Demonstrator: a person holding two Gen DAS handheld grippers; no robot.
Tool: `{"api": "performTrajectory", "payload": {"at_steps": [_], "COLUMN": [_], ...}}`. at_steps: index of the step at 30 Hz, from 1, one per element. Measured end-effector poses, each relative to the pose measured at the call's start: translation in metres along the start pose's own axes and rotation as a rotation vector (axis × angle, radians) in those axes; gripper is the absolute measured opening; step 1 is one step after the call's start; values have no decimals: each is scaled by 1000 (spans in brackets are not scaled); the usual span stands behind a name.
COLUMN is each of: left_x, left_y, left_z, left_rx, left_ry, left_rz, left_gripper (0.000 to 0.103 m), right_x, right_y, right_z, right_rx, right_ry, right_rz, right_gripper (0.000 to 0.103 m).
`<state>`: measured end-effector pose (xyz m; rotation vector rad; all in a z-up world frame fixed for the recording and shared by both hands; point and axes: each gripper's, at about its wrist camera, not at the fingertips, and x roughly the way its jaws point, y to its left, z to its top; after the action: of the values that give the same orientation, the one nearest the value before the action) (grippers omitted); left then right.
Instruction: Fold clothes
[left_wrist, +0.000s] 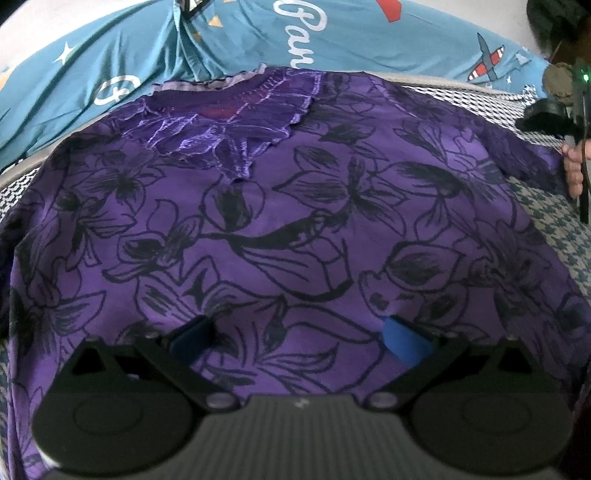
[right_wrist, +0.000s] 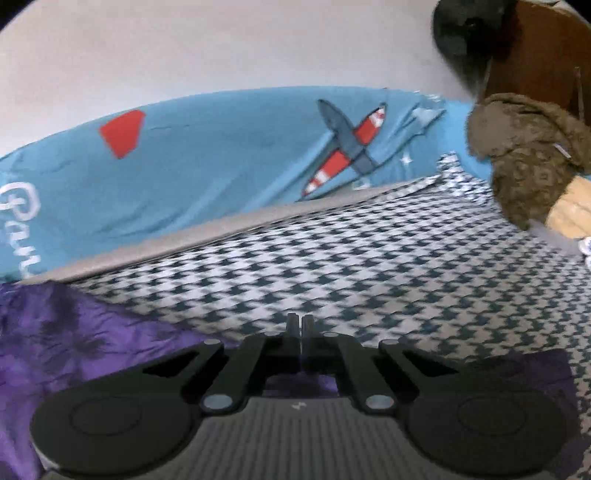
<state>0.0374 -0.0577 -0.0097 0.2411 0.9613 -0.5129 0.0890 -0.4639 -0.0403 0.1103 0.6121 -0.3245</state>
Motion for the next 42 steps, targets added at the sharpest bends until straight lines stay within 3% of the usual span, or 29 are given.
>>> {"api": "performTrajectory", "payload": {"at_steps": [13,18,21,35,42], "left_x": [-6,-10,-14,-35,-48], "left_y": [-12,-14,-15,-21,-22], "left_z": [-9,-17,-25,-57,-76], "left_rx": [40,38,37,28,31], "left_ry": [-11,-29,-45,-85,-88], "left_rz": [-12,-8,-3,6,-2], "left_gripper": [103,103,103,103,103], "right_x": [-44,-70,-82,-128,-140], "right_y": [31,44,55,101,114], "right_z": [-19,-28,-36,-84,-111], "right_rx": [-103,-115,-155,-317,-404], "right_ry": [126,144,152,206,219], "right_rz": [257,358,386,554,535], "right_gripper": [10,20,26,27,27]}}
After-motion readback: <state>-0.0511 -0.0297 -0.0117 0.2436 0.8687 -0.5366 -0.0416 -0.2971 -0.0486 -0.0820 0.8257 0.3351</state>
